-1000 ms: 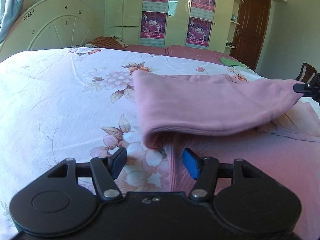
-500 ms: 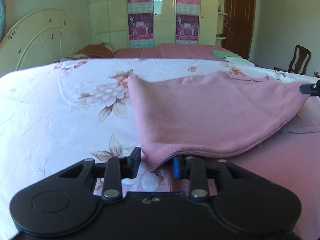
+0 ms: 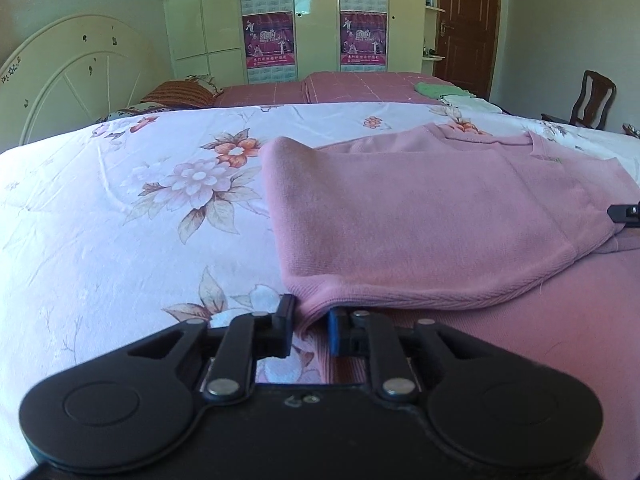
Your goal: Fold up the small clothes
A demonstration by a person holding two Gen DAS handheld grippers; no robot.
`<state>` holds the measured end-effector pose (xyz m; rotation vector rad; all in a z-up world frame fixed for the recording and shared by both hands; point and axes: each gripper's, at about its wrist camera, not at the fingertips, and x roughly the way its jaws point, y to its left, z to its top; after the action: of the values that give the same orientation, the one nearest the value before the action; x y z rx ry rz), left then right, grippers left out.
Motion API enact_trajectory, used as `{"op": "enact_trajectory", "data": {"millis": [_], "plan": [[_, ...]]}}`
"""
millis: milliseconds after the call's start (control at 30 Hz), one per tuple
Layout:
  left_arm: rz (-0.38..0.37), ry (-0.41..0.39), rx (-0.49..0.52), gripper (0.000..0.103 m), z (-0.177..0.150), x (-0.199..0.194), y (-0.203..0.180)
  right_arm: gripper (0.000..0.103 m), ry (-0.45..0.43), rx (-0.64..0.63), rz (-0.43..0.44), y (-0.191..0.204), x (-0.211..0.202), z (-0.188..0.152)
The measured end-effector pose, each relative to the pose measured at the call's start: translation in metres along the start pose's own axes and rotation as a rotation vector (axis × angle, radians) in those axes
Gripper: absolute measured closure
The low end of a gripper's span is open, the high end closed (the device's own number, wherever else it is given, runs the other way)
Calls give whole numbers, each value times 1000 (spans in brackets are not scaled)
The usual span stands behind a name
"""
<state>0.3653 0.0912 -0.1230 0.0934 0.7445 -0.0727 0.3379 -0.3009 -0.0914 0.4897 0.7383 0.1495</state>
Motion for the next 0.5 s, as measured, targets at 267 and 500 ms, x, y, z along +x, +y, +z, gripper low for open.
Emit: {"op": "enact_trajectory", "data": {"millis": [267, 500], "plan": [[35, -10, 2, 77, -5, -4, -1, 98, -3, 40, 62, -8, -3, 16], [32, -1, -1, 77, -3, -3, 1, 98, -27, -22, 8, -4, -5, 12]]}}
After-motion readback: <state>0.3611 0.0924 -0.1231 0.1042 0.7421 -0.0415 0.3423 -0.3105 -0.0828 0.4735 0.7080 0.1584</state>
